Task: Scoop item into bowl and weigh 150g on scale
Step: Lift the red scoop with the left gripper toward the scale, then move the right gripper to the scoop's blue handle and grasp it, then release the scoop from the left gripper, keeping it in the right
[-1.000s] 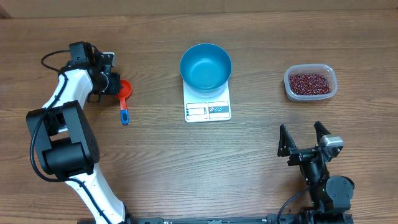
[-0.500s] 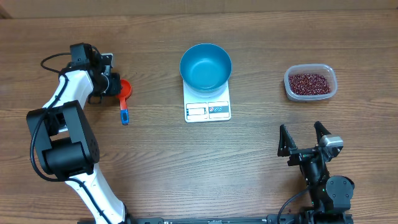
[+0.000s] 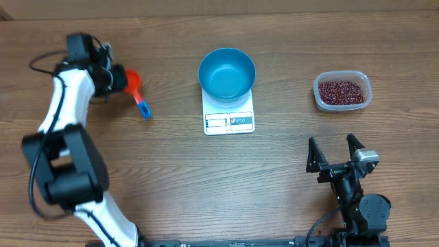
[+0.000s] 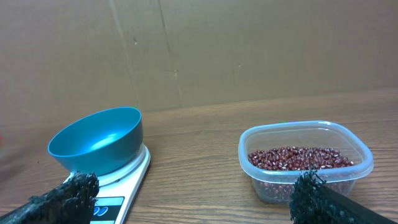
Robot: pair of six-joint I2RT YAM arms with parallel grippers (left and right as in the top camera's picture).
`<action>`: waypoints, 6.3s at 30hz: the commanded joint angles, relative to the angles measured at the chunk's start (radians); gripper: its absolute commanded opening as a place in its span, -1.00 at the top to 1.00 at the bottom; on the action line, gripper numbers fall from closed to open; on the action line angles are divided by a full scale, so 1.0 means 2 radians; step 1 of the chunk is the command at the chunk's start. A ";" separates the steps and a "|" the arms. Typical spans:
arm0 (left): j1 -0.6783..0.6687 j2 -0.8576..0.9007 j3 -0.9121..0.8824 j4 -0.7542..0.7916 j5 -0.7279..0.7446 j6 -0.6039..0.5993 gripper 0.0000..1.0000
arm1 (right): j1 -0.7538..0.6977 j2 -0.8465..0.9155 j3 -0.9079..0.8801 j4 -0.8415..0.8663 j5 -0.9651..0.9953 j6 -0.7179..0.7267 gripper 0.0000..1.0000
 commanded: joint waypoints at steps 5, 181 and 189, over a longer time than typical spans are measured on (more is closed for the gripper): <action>-0.038 -0.188 0.035 -0.048 0.108 -0.122 0.92 | 0.003 -0.004 -0.005 0.002 0.002 0.002 -1.00; -0.401 -0.214 -0.097 0.023 0.007 -0.656 0.91 | 0.070 0.479 0.378 -0.015 -0.347 0.279 0.48; -0.402 -0.214 -0.097 0.026 0.013 -0.644 0.91 | 0.072 0.479 0.378 -0.014 -0.347 0.284 0.55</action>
